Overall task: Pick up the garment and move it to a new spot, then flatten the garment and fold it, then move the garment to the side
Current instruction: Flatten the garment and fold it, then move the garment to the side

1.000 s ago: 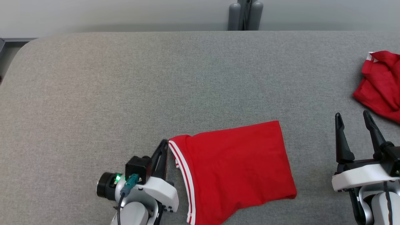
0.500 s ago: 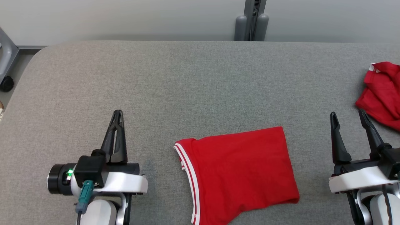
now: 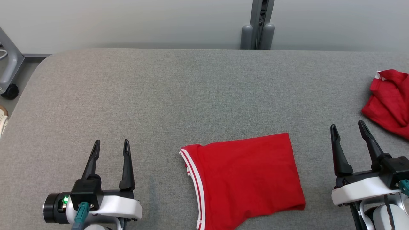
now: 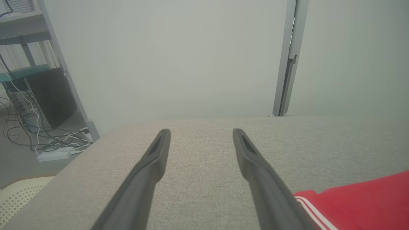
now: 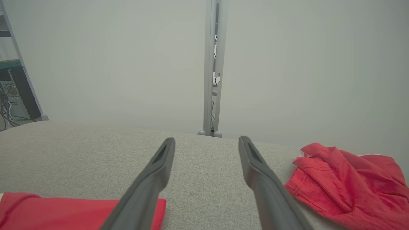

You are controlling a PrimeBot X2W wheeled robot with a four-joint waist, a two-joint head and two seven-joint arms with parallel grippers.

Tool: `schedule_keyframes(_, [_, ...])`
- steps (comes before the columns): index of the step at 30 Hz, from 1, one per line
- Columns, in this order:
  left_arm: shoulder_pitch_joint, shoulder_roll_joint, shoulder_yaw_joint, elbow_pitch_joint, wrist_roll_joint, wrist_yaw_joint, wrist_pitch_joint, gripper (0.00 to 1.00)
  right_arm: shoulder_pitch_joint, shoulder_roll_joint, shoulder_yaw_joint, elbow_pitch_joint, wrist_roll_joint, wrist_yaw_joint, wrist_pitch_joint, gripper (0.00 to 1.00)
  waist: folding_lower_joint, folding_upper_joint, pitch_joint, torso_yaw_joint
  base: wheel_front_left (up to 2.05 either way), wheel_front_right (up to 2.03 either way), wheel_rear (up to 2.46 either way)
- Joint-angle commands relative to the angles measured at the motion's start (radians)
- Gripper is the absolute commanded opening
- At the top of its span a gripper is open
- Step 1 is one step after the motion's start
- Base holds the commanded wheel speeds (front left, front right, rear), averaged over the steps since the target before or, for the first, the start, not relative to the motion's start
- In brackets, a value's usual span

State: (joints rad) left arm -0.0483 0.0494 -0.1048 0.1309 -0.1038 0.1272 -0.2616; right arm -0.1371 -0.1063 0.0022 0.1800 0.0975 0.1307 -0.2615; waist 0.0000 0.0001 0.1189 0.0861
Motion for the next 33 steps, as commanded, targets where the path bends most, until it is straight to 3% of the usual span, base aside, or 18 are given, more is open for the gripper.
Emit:
schedule_keyframes(1, [0.003,0.004,0.001,0.002,0.008,-0.002,-0.004,1.0,0.005,-0.008,-0.002,0.002,0.005,0.0,-0.005,1.0,0.0,-0.0001,-0.001,0.0,0.0,0.0,0.0])
schedule_keyframes(13, [0.007,0.004,-0.005,0.002,0.007,-0.01,-0.004,1.0,0.007,-0.02,0.039,0.018,0.049,0.0,-0.005,1.0,0.0,-0.0001,-0.001,-0.004,0.0,0.0,0.0])
schedule_keyframes(18, [-0.011,0.004,-0.013,0.008,0.003,-0.012,-0.004,1.0,-0.011,-0.106,0.166,0.054,0.226,0.0,0.102,1.0,0.0,-0.0001,0.019,0.0,0.0,0.0,0.0])
schedule_keyframes(25, [-0.035,0.004,-0.021,0.028,0.0,-0.017,-0.004,1.0,-0.042,-0.242,0.303,0.05,0.388,0.0,0.21,1.0,0.0,-0.0001,0.054,0.017,0.0,0.0,0.0])
schedule_keyframes(33, [-0.049,0.004,-0.027,0.04,0.005,-0.016,-0.004,1.0,-0.063,-0.302,0.417,0.065,0.568,0.0,0.328,1.0,0.0,-0.0001,0.076,0.038,0.0,0.0,0.0])
